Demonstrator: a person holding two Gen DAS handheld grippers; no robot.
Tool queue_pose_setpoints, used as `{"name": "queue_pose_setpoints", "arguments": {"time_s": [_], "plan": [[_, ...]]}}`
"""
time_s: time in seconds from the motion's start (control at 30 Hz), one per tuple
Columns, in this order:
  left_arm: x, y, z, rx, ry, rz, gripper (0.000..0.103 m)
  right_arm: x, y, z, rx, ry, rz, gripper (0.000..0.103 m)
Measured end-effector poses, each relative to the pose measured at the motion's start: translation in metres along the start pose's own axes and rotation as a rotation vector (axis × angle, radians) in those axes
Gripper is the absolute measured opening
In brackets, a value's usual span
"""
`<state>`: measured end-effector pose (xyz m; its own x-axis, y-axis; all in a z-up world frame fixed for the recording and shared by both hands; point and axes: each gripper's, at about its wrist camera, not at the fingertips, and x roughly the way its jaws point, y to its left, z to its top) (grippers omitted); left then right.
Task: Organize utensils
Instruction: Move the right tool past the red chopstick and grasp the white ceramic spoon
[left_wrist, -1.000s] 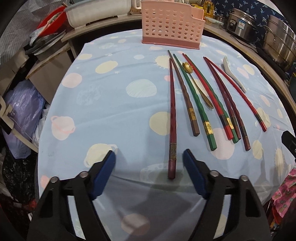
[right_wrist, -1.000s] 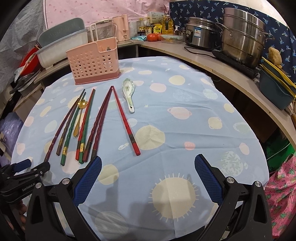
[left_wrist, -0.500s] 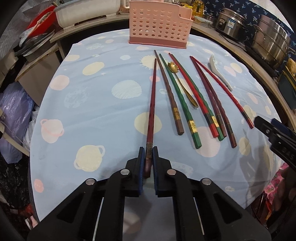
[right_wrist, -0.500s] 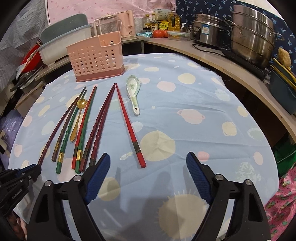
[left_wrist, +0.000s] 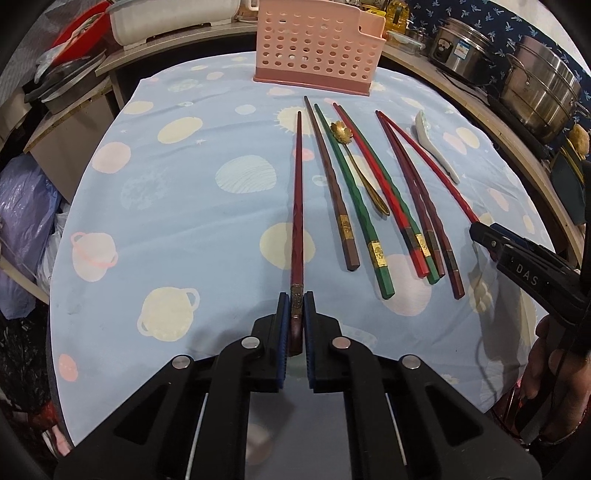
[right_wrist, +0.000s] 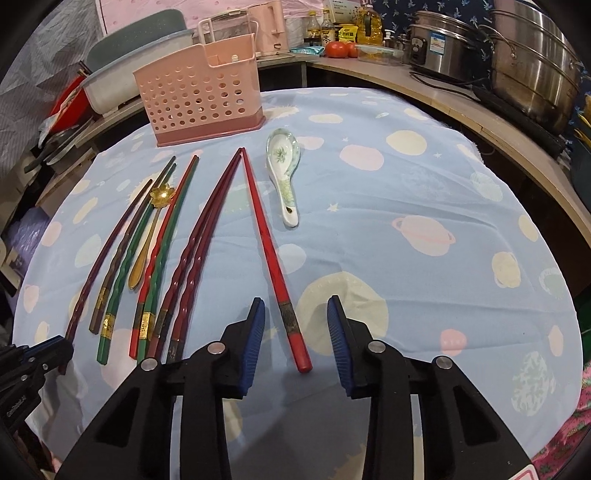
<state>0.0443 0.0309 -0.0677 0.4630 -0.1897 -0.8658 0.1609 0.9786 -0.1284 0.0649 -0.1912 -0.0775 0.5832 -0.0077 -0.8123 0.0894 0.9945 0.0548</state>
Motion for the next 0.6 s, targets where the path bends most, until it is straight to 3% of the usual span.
{"name": "queue_pose_setpoints", "arguments": {"time_s": [0.2,0.6], "plan": [[0.0006,-0.0009,0.0007,0.003,0.0,0.003,0.007,0.0011,0.0036,-0.0003,-0.029,-0.001,0.014,0.011],[0.0006,-0.0013,-0.0016,0.004,-0.012,0.004,0.007,0.0,0.0031,-0.0011,-0.022,0.009,0.051,0.009]]}}
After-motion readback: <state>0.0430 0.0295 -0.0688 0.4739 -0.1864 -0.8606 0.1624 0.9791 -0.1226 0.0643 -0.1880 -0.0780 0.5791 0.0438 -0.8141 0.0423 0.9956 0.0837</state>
